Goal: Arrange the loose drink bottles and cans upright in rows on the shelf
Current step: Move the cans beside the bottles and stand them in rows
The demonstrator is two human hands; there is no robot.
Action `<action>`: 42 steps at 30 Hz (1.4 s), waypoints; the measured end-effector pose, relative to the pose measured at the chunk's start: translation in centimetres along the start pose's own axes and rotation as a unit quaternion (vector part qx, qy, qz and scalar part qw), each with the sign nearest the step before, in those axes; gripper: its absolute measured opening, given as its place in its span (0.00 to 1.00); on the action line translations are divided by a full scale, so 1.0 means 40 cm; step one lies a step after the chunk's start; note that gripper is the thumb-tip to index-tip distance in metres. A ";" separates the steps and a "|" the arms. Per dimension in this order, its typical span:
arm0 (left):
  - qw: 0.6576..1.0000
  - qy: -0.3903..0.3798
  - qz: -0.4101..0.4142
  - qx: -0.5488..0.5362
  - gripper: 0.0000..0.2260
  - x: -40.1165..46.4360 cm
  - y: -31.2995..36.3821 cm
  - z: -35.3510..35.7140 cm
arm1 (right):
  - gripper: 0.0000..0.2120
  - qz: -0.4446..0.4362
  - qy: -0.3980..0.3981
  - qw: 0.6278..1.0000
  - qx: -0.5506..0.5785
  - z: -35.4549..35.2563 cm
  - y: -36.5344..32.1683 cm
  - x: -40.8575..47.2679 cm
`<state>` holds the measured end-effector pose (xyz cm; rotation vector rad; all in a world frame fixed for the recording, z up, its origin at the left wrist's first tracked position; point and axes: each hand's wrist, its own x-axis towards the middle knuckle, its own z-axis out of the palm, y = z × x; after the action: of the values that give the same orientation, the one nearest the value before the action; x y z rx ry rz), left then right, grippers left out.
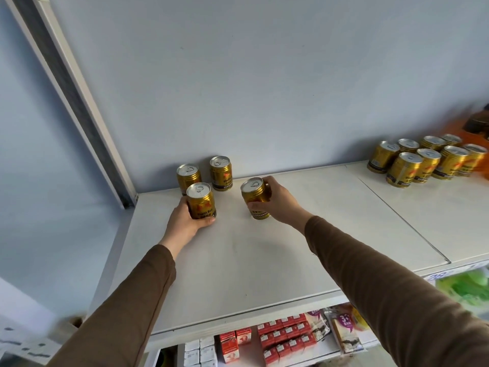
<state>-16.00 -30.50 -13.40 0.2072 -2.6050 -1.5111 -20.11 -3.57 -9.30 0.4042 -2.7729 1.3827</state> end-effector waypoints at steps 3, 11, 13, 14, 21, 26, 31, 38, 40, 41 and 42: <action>1.000 0.013 0.007 -0.017 0.38 -0.008 0.003 0.005 | 0.30 0.028 0.016 0.999 0.041 0.002 0.002 -0.008; 0.993 -0.021 0.059 -0.097 0.37 -0.033 0.080 0.053 | 0.27 0.013 0.030 0.984 0.173 -0.061 -0.015 -0.056; 0.992 -0.032 0.080 -0.098 0.35 -0.038 0.106 0.078 | 0.26 0.011 0.045 0.984 0.175 -0.089 -0.014 -0.077; 0.991 -0.039 0.088 -0.097 0.34 -0.040 0.120 0.093 | 0.25 0.012 0.053 0.983 0.176 -0.105 -0.013 -0.089; 0.981 -0.099 0.132 -0.102 0.30 -0.085 0.223 0.239 | 0.25 0.021 0.129 0.975 0.182 -0.223 0.040 -0.220; 0.973 -0.126 0.147 -0.125 0.24 -0.141 0.310 0.381 | 0.27 0.026 0.169 0.967 0.191 -0.327 0.127 -0.330; 0.967 -0.146 0.154 -0.138 0.24 -0.189 0.415 0.553 | 0.28 0.037 0.194 0.959 0.202 -0.462 0.228 -0.410; 0.968 -0.141 0.128 -0.162 0.26 -0.245 0.546 0.799 | 0.29 0.041 0.187 0.960 0.205 -0.673 0.381 -0.457; 0.969 -0.143 0.122 -0.161 0.25 -0.257 0.571 0.849 | 0.28 0.038 0.187 0.959 0.208 -0.715 0.413 -0.460; 0.969 -0.145 0.120 -0.159 0.25 -0.258 0.579 0.870 | 0.28 0.039 0.187 0.960 0.207 -0.732 0.427 -0.459; 0.970 -0.146 0.117 -0.156 0.25 -0.256 0.586 0.888 | 0.28 0.041 0.185 0.960 0.208 -0.747 0.441 -0.456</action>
<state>-13.45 13.14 -10.93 -0.3662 -2.4276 -1.9500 -9.62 34.14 -7.29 0.0231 -2.2213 1.8430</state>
